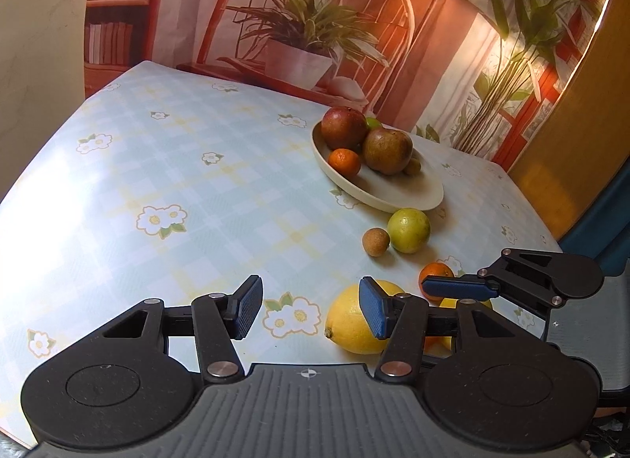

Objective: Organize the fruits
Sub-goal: 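Move the open left gripper to the large yellow lemon beside the plate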

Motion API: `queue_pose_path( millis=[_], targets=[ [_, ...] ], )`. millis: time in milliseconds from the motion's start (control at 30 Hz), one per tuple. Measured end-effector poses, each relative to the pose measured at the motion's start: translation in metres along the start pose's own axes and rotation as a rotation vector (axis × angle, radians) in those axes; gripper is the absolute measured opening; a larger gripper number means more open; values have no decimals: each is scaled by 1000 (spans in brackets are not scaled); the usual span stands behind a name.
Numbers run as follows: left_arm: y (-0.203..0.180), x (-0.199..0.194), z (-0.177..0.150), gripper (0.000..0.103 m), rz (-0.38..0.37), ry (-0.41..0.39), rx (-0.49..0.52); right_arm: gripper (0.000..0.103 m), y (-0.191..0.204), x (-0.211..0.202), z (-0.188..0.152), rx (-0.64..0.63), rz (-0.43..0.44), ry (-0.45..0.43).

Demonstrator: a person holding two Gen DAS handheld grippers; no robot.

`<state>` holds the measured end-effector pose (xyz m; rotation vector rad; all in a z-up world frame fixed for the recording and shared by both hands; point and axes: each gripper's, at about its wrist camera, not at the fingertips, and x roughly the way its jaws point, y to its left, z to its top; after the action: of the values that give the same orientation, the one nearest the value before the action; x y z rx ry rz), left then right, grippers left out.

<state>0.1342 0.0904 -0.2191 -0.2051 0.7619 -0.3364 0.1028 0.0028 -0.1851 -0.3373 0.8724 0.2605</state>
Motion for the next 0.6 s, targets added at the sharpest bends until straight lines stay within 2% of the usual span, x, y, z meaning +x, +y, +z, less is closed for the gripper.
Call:
queue_pose_path(
  millis=[133, 267, 600],
  targets=[
    [-4, 8, 0, 57, -31, 24, 4, 52, -2, 4, 3, -10, 30, 15],
    [-9, 17, 0, 56, -30, 48, 26, 45, -2, 9, 3, -20, 58, 37],
    [-10, 33, 11, 57, -29, 44, 20, 46, -15, 16, 3, 45, 70, 33]
  ],
)
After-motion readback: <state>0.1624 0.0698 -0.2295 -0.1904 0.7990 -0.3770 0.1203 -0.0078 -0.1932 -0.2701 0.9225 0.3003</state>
